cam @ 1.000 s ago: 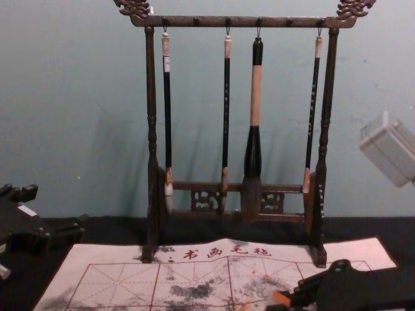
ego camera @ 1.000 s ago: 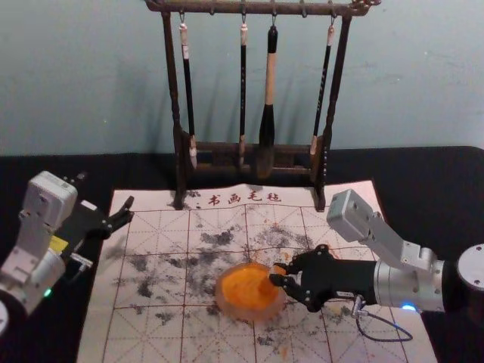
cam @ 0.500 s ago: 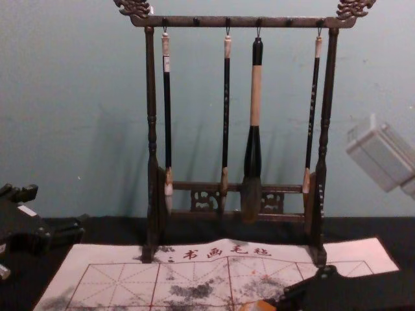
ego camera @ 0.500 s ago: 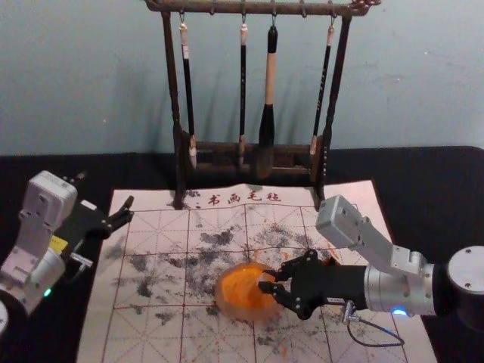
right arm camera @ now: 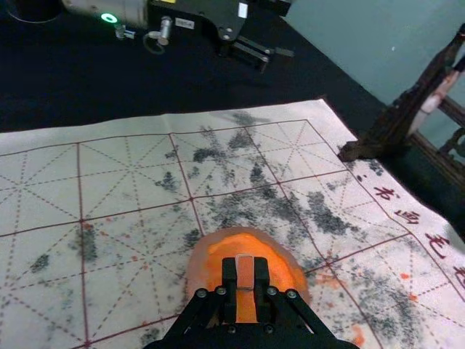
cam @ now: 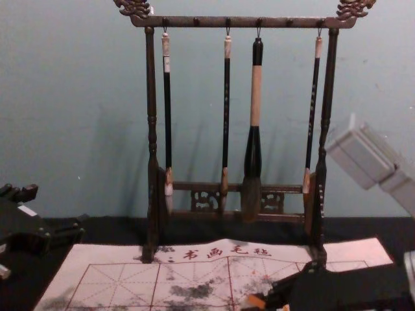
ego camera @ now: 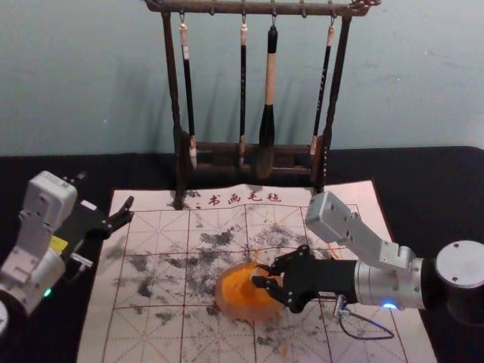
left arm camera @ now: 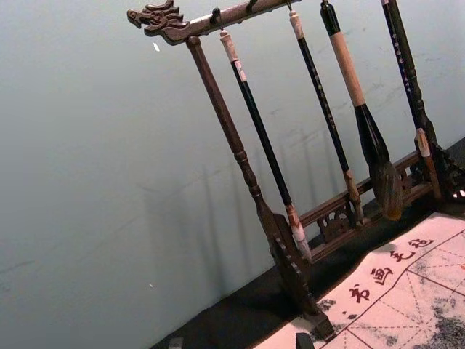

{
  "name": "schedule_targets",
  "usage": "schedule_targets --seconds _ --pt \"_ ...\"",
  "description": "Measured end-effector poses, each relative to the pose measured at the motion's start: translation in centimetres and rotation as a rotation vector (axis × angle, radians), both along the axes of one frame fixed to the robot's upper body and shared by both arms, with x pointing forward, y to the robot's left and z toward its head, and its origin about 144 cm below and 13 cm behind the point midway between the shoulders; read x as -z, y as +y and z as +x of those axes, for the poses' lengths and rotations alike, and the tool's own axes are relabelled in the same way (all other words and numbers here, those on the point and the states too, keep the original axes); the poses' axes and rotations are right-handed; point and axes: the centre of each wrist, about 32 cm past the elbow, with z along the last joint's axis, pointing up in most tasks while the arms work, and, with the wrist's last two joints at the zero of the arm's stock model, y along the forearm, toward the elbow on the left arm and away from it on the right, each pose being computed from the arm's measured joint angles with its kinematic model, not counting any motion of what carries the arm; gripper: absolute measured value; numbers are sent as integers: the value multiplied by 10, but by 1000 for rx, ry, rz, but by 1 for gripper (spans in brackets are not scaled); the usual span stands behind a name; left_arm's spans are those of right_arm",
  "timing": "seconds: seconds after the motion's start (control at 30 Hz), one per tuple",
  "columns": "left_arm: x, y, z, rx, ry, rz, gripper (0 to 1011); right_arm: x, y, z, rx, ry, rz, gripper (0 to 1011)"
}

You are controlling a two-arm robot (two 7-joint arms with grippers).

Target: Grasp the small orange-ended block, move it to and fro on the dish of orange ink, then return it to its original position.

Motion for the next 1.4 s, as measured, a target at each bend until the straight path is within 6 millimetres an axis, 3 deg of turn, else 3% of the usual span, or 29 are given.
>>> schedule_targets --seconds 0.5,1.07,1.4 --pt "0 0 0 0 0 0 1001 -2 -8 6 44 -13 -12 105" --pt "0 0 0 0 0 0 1001 -6 -16 -9 19 -7 -20 105" --pt "0 0 0 0 0 0 1002 -6 -12 -9 11 -6 -18 106"
